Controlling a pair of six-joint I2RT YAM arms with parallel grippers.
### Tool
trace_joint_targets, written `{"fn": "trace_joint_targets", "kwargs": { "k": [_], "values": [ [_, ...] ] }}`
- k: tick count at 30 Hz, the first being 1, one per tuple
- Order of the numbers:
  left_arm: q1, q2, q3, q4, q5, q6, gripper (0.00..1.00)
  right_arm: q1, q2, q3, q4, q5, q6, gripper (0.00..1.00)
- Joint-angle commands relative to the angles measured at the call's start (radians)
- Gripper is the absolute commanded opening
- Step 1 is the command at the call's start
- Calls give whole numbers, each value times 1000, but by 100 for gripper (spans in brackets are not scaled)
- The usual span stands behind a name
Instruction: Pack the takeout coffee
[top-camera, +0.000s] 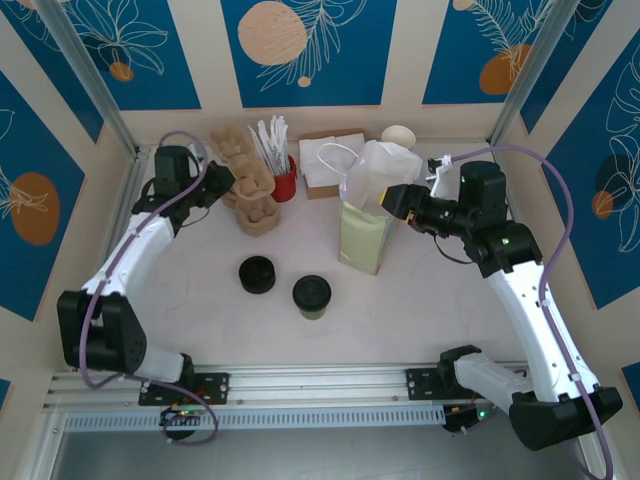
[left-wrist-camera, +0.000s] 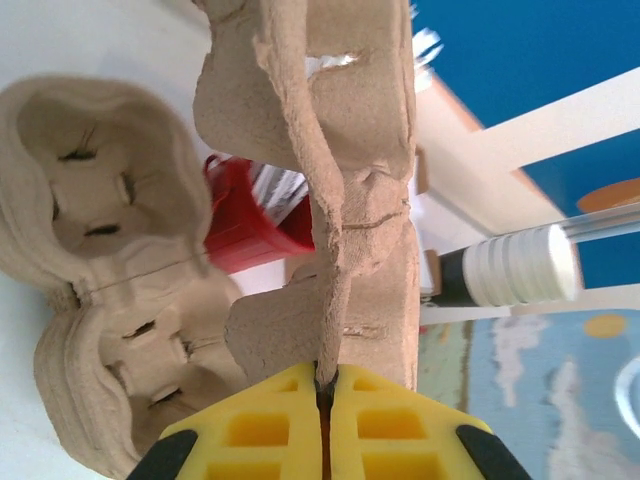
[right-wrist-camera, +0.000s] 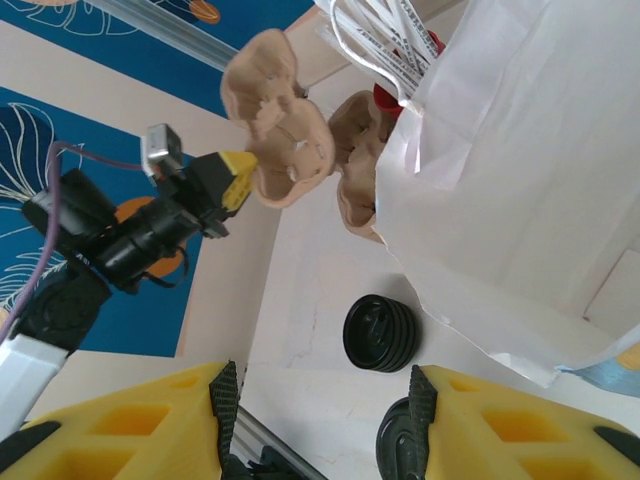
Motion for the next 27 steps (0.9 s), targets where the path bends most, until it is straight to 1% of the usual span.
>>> {"fn": "trace_joint_targets", "kwargs": {
  "k": [1,4,8,12,16,20,27],
  "values": [
    [7,-86,70,-96,-27,44,7,-5,-13,23,37,-38,2,52],
    [8,-136,116,-144,-4,71,7,-6,-9,32,65,-60,0,52],
    [6,-184,173,-174,68,102,7,-5,0,44,116,-94,-3,51],
    [-1,-206,223,-181,184,120,7,-1,15,56,181,-139,-6,52],
    [-21,-222,246,-139,319,109,7,16,40,80,226,-182,-17,51],
    [-65,-232,258,-71,415,95,7,50,64,121,244,-201,-50,51],
    [-169,-234,270,22,486,97,6,139,93,178,271,-200,-119,51]
  ]
}}
